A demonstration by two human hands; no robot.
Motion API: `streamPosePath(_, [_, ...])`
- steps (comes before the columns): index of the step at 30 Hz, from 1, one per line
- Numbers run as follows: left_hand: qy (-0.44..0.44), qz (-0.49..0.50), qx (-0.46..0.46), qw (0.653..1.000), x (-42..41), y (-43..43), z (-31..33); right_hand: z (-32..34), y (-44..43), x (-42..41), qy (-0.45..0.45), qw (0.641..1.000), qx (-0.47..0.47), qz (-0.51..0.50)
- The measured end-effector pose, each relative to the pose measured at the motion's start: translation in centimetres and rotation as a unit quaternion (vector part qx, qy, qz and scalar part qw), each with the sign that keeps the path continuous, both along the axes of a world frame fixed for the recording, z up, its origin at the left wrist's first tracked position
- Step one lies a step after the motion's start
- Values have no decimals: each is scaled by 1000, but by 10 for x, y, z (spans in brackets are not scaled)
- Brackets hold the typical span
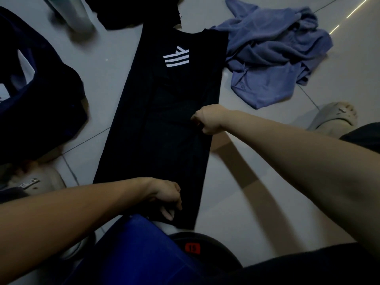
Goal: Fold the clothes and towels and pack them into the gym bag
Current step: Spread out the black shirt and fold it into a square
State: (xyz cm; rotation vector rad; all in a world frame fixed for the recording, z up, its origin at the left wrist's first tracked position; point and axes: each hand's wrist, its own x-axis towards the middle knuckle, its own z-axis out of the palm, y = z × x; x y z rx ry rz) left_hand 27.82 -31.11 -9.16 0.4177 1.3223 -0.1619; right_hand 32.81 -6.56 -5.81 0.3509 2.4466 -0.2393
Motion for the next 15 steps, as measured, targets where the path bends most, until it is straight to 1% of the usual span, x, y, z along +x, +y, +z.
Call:
streamPosePath(4, [31, -21, -13, 999, 0, -1, -5, -8, 0, -2, 35, 999, 23, -1])
streamPosePath(8, [46, -41, -30, 998, 1, -3, -7, -7, -1, -2, 40, 998, 44, 9])
streamPosePath(11, [42, -71, -35, 996, 1, -3, -8, -11, -1, 0, 48, 997, 53, 11])
streamPosePath(15, [31, -120, -46, 991, 0, 4, -5, -7, -1, 2, 85, 994, 72, -6])
